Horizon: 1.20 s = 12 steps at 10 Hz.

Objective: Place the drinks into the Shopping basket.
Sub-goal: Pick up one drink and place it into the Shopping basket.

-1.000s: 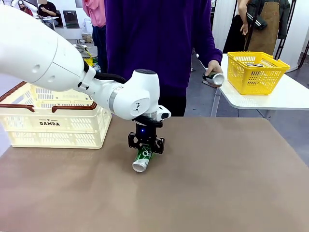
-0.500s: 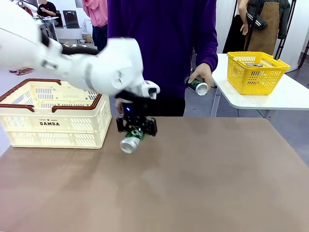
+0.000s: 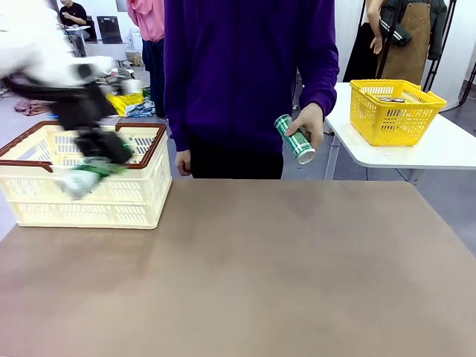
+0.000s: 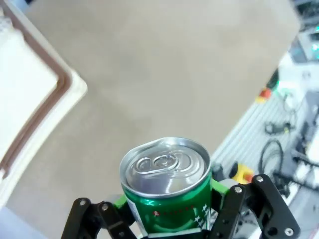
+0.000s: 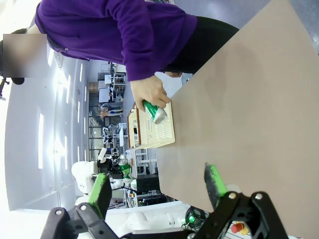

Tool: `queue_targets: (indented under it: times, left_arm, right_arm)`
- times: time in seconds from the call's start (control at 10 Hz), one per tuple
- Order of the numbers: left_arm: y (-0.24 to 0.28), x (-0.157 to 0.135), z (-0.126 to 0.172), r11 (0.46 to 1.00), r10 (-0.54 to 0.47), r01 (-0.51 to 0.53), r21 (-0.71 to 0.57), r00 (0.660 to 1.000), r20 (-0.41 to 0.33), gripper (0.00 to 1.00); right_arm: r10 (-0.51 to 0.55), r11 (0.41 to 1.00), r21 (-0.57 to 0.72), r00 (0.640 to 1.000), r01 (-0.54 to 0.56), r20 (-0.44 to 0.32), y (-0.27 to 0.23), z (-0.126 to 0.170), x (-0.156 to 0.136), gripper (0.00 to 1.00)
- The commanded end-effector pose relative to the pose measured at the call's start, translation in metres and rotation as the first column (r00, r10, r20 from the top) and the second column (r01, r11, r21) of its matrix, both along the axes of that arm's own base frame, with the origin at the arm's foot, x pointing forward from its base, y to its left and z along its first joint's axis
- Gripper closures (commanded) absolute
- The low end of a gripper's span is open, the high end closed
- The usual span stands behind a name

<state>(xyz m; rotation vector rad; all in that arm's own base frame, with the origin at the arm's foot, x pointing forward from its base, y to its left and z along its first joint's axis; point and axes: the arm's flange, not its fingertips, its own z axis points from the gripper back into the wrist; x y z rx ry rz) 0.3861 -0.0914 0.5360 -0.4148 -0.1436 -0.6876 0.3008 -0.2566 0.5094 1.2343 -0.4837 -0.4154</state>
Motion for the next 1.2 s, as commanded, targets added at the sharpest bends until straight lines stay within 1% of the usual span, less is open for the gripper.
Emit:
queue_targets:
  times: [0.0,0.1,0.2,0.3,0.4,0.7,0.8,0.9,1.0,1.1]
  left_arm:
    - [0.113,-0.005,-0.02,0.974,-0.044,0.034,-0.224,0.998,-0.038,1.0]
    - [0.15,-0.019,-0.026,0.954,0.015,-0.023,-0.299,0.999,-0.031,1.0]
    - [0.166,-0.027,-0.031,0.94,0.078,-0.09,-0.328,0.996,-0.052,1.0]
    - [0.162,-0.031,-0.035,0.913,0.213,-0.245,-0.327,0.968,-0.132,1.0]
    - [0.173,-0.034,-0.034,0.96,0.022,-0.022,-0.279,1.0,-0.004,1.0]
    - [0.173,-0.034,-0.034,0.96,0.022,-0.022,-0.279,1.0,-0.004,1.0]
    - [0.176,-0.035,-0.04,0.961,0.05,-0.059,-0.269,0.998,-0.039,1.0]
    - [0.173,-0.02,-0.016,0.966,0.083,-0.093,-0.243,0.995,-0.051,1.0]
    - [0.163,0.002,0.024,0.977,0.121,-0.13,-0.167,0.991,-0.061,1.0]
    - [0.154,0.023,0.047,0.966,0.208,-0.214,-0.144,0.976,-0.057,1.0]
  right_arm:
    - [0.006,1.0,0.002,1.0,-0.006,0.028,-0.001,0.002,0.0,0.0]
    - [0.006,1.0,0.002,1.0,-0.006,0.028,-0.001,0.002,0.0,0.0]
    - [0.006,1.0,0.002,1.0,-0.006,0.028,-0.001,0.002,0.0,0.0]
    - [0.006,1.0,0.002,1.0,-0.006,0.028,-0.001,0.002,0.0,0.0]
    - [0.006,1.0,0.002,1.0,-0.006,0.028,-0.001,0.002,0.0,0.0]
    - [0.006,1.0,0.002,1.0,-0.006,0.028,-0.001,0.002,0.0,0.0]
    - [0.006,1.0,0.002,1.0,-0.006,0.028,-0.001,0.002,0.0,0.0]
    - [0.006,1.0,0.002,1.0,-0.006,0.028,-0.001,0.002,0.0,0.0]
    - [0.006,1.0,0.002,1.0,-0.006,0.028,-0.001,0.002,0.0,0.0]
    - [0.006,1.0,0.002,1.0,-0.006,0.028,-0.001,0.002,0.0,0.0]
